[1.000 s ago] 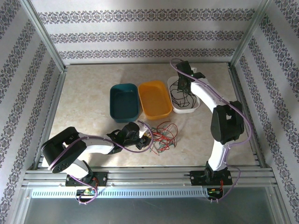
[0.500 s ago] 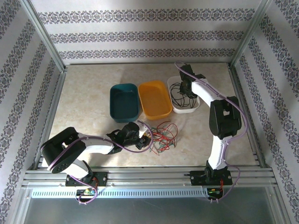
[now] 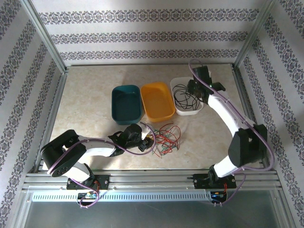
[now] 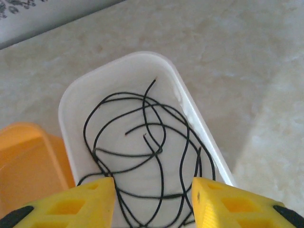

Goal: Untangle the cables

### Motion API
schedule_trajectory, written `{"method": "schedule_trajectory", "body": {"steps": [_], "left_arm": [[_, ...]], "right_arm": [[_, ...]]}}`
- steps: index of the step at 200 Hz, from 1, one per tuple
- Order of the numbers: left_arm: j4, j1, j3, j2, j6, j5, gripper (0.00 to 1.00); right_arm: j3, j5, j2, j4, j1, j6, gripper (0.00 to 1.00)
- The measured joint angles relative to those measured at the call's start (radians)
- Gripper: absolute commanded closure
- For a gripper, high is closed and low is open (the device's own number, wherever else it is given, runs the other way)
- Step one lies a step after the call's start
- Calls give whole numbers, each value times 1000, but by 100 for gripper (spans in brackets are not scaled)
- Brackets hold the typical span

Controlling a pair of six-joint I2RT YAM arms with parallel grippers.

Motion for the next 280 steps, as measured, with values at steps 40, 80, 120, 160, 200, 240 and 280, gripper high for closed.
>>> {"method": "schedule_trajectory", "body": {"steps": [40,80,120,160,200,240,280], "left_arm": [[0,0,4,0,-1,-13,63],[1,0,5,1,-2,-23,64],[0,0,19,5,-2,-23,64],[0,0,24,5,-2,-26,64],[0,0,25,5,-2,-27,64],[1,0,42,63,-1,-29,64],[8,0,84,145,4,-26,80]], "right_arm": [[-260,-259,-174,10,185,-91,54],[-428,-469,-259,-8,322,-155,53],[-439,-531,-234,5,349,-194,54],[-448,-528,-141,10,391,-209,68],[-448,-494,-137,5,400,-219,93],[-410,-487,-261,-62,392,-229,92],[-315,-525,-387,-85,337,-219,94]]}}
